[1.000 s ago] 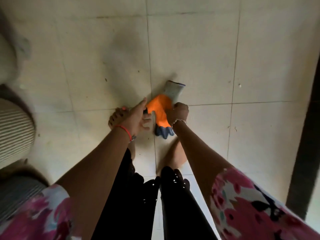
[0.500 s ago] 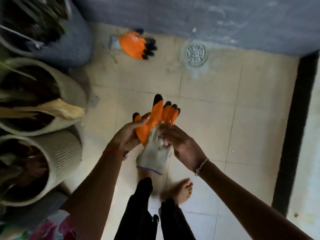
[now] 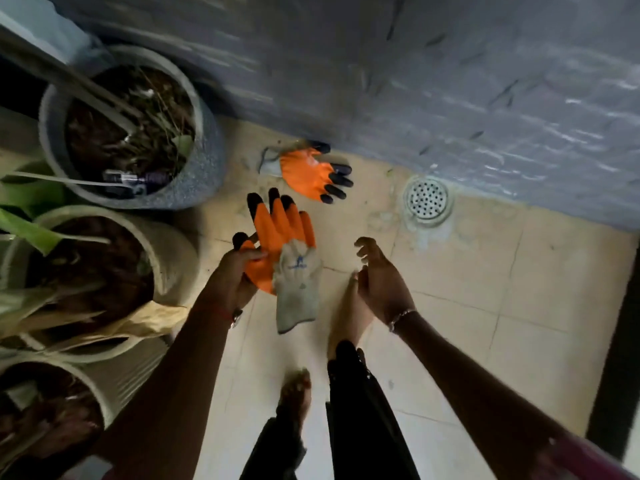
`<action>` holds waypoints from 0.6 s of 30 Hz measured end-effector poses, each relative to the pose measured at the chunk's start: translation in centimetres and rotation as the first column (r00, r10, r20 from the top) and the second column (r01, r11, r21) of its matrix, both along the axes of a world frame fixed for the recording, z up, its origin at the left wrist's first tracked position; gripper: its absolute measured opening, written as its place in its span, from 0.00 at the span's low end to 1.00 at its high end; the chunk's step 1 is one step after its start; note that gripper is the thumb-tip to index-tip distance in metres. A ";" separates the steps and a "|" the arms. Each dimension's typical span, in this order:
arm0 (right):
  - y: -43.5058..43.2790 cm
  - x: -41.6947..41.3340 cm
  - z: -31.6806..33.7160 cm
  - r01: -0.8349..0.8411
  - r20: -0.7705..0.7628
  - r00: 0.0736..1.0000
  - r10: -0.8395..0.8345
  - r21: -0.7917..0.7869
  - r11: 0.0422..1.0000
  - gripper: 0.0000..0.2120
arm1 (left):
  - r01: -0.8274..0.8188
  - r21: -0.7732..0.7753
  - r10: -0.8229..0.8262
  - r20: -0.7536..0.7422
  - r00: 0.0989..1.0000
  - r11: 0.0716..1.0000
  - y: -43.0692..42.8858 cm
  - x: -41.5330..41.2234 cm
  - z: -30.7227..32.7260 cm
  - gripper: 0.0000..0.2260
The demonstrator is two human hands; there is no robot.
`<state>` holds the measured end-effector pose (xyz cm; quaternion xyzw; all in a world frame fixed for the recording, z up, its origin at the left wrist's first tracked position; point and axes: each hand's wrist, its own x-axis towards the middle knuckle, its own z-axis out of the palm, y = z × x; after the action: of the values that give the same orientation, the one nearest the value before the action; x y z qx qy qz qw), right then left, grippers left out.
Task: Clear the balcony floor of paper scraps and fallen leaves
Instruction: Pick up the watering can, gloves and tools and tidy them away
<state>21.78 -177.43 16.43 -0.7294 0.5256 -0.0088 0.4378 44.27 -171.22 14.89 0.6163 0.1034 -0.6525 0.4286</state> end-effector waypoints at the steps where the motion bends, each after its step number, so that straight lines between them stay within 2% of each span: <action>1: -1.3 -0.4 -0.8 -0.039 -0.059 0.997 0.042 0.054 0.998 0.25 | 0.008 -0.002 -0.008 0.027 1.000 1.000 -0.8 -0.5 0.4 0.15; 2: -2.9 0.8 -3.6 -0.137 -0.137 0.978 0.160 0.161 0.977 0.24 | -0.036 -0.010 0.036 -0.004 0.999 0.999 -1.4 0.3 -1.4 0.15; 3: -4.5 0.9 -5.4 -0.181 -0.196 0.954 0.225 0.222 0.958 0.24 | -0.050 0.034 0.049 0.043 0.998 0.998 -2.3 0.6 -2.0 0.16; 5: -7.4 2.7 -7.8 -0.196 -0.294 0.913 0.284 0.294 0.935 0.25 | -0.053 0.101 0.044 0.091 0.995 0.993 -3.1 1.5 -4.4 0.15; 6: -8.6 3.4 -8.9 -0.169 -0.320 0.909 0.268 0.306 0.937 0.25 | -0.035 0.156 0.019 0.100 0.995 0.987 -3.3 1.6 -5.3 0.15; 7: -9.3 3.7 -8.7 -0.140 -0.336 0.910 0.242 0.301 0.943 0.26 | -0.018 0.153 0.004 0.092 0.996 0.988 -3.3 1.8 -5.4 0.17; 9: -11.5 5.4 -11.1 -0.095 -0.346 0.918 0.193 0.280 0.955 0.28 | -0.089 0.114 0.078 0.095 0.992 0.989 -4.6 3.0 -7.0 0.20; 11: -13.2 7.7 -13.2 -0.075 -0.314 0.936 0.160 0.266 0.961 0.29 | -0.071 0.102 0.060 0.108 0.992 0.992 -5.2 4.3 -8.3 0.19; 12: -13.9 8.7 -14.1 -0.077 -0.303 0.940 0.157 0.260 0.962 0.31 | -0.004 0.143 -0.024 0.195 0.981 0.990 -6.2 5.0 -10.0 0.18; 13: -14.4 9.5 -14.3 -0.081 -0.310 0.937 0.159 0.249 0.965 0.34 | -0.046 0.277 -0.054 0.340 0.939 0.960 -7.0 5.5 -11.4 0.17; 14: -15.0 11.1 -16.0 -0.097 -0.329 0.928 0.174 0.236 0.967 0.38 | -0.126 0.252 0.082 0.178 0.981 0.959 -4.8 5.2 -13.5 0.16; 15: -15.4 12.3 -16.6 -0.099 -0.339 0.927 0.162 0.196 0.976 0.44 | -0.035 0.219 0.018 0.077 0.997 0.975 -1.6 2.8 -15.4 0.16; 16: -15.7 13.2 -16.5 -0.083 -0.344 0.929 0.136 0.163 0.983 0.49 | 0.073 0.273 -0.153 0.285 0.946 0.959 1.0 -0.2 -17.6 0.15; 17: -16.0 14.6 -17.6 -0.050 -0.347 0.933 0.098 0.142 0.989 0.53 | 0.157 0.360 -0.325 0.473 0.819 0.920 3.3 -2.2 -21.4 0.14; 18: -16.2 15.3 -18.2 -0.012 -0.378 0.924 0.057 0.121 0.993 0.55 | 0.174 0.374 -0.376 0.582 0.721 0.911 4.3 -3.6 -23.7 0.14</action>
<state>37.09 -193.66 -1.73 -0.6997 0.5871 0.1713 0.3694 40.67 -166.88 -8.78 0.8664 -0.0481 -0.4359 0.2387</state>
